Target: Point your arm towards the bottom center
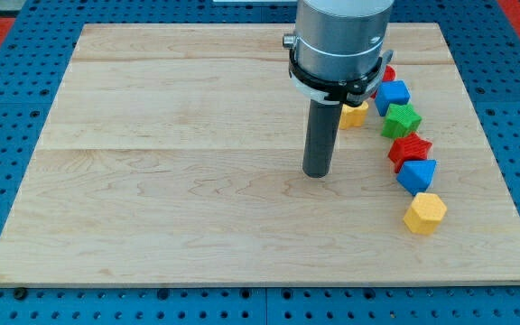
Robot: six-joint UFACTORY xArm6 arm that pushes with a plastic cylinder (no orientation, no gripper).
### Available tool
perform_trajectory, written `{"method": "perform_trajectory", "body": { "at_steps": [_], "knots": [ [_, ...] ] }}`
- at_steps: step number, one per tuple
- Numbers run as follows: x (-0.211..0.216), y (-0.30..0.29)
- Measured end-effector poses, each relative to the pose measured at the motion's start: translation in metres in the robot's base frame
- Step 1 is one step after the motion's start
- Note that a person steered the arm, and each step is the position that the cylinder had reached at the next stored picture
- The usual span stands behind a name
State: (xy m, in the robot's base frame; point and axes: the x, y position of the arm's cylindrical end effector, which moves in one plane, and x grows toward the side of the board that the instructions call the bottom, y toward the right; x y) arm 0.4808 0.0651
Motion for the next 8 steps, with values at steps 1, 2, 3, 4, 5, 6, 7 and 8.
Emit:
{"method": "perform_trajectory", "body": {
  "at_steps": [1, 2, 3, 4, 5, 6, 7, 8],
  "knots": [
    [0.0, 0.0],
    [0.001, 0.0],
    [0.001, 0.0],
    [0.005, 0.0],
    [0.018, -0.007],
    [0.075, -0.024],
    [0.111, 0.007],
    [0.118, 0.009]
  ]
}}
